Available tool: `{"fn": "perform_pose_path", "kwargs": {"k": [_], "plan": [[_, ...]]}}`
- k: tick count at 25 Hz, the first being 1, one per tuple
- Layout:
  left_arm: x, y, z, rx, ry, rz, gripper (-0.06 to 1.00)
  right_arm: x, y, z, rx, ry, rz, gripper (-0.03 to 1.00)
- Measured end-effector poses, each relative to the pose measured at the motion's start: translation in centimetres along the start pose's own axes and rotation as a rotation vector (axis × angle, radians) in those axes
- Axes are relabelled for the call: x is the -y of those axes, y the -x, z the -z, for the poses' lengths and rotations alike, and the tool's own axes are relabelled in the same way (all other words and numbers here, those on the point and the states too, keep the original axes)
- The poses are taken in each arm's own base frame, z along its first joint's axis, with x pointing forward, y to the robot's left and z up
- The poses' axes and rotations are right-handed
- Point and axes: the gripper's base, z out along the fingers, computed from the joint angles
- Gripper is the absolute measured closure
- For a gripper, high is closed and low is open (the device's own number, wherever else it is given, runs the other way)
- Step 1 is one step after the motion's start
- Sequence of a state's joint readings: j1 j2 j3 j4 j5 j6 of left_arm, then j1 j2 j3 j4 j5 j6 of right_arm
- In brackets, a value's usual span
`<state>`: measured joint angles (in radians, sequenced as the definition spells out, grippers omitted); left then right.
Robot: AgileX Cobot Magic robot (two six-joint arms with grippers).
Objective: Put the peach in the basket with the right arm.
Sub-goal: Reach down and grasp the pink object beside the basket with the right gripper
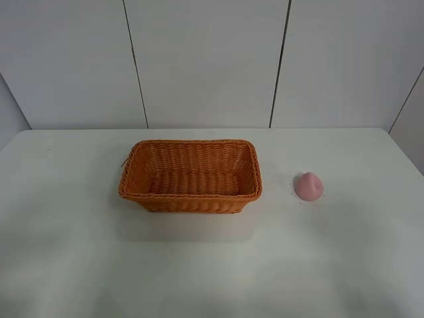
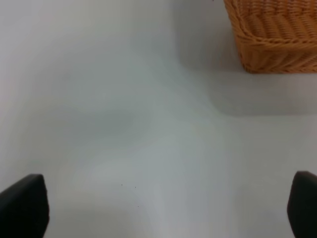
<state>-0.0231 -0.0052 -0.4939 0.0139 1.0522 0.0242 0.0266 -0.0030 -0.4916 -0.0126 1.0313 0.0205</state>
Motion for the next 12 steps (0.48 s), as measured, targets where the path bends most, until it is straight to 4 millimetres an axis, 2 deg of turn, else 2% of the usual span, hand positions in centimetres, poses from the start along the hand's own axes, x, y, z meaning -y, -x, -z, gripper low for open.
{"fn": "perform_pose_path", "kwargs": {"k": [9,12], "plan": [[0.0,0.0,0.0,0.0,0.0,0.0,-0.04,0.0,0.0,-0.1,-0.007,0.0,0.0,0.29],[0.0,0.0,0.0,0.0,0.0,0.0,-0.04,0.0,1.3,-0.7,-0.065,-0.001,0.001,0.29]]}}
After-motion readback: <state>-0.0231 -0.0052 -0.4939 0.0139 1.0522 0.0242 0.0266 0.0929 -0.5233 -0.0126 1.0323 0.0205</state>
